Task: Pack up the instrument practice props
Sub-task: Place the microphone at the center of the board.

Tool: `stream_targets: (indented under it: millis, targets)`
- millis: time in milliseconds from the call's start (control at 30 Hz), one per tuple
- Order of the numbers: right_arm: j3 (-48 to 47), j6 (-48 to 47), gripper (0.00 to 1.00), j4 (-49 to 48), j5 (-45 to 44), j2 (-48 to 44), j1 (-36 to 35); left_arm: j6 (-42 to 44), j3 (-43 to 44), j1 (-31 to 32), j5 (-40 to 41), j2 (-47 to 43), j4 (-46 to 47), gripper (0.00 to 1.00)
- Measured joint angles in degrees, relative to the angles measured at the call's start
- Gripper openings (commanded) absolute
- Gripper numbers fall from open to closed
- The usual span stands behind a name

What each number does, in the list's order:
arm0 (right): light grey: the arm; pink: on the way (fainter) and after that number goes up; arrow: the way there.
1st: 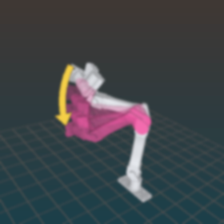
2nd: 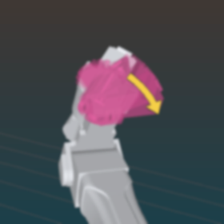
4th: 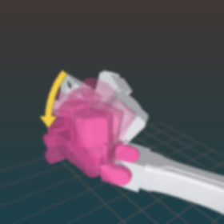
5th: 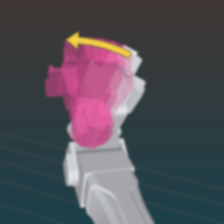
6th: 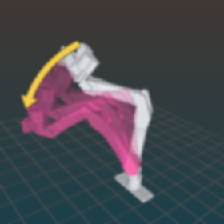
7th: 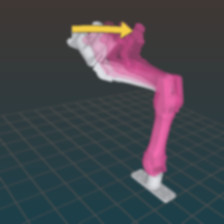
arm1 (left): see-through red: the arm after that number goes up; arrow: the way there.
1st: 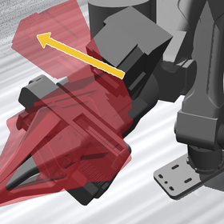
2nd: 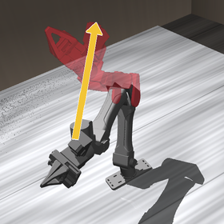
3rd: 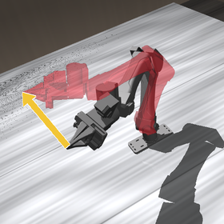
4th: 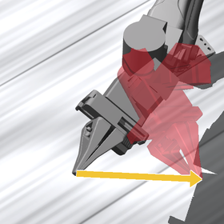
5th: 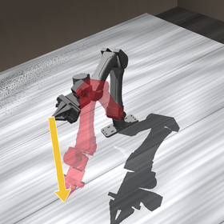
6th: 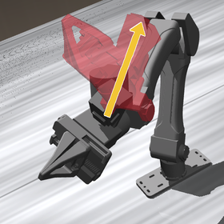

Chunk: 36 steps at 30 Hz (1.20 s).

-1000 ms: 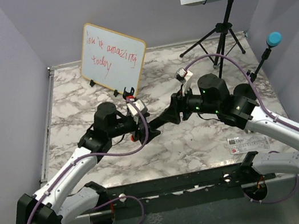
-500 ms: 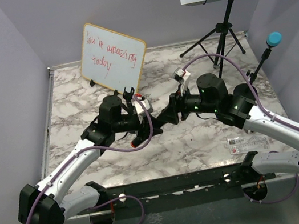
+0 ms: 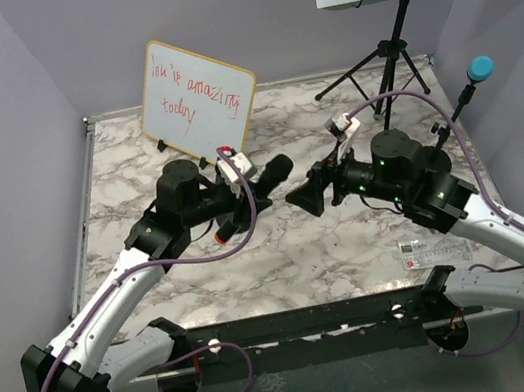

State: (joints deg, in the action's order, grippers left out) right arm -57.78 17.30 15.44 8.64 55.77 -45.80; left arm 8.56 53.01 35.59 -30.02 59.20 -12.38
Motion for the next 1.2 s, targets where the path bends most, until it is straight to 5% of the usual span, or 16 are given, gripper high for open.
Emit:
stream_targets:
  millis: [200, 433, 733, 1200]
  targets:
    - [0.39, -2.43, 1.00, 4.39, -12.41, -6.45, 0.02, -4.42, 3.89, -5.20, 11.69, 0.26, 0.42, 0.00]
    - [6.03, -4.13, 1.00, 5.18, -26.53, -14.05, 0.02, -13.11, 5.68, -18.43, 21.22, 4.52, 2.40, 0.00]
    - [10.91, -4.79, 1.00, 5.16, -42.03, -18.67, 0.02, -30.80, 1.75, -30.14, 31.32, 9.09, 12.44, 0.00]
    - [12.46, -3.80, 1.00, 5.22, -51.98, -20.92, 0.02, -57.48, -4.26, -32.74, 43.60, 31.43, 25.46, 0.02]
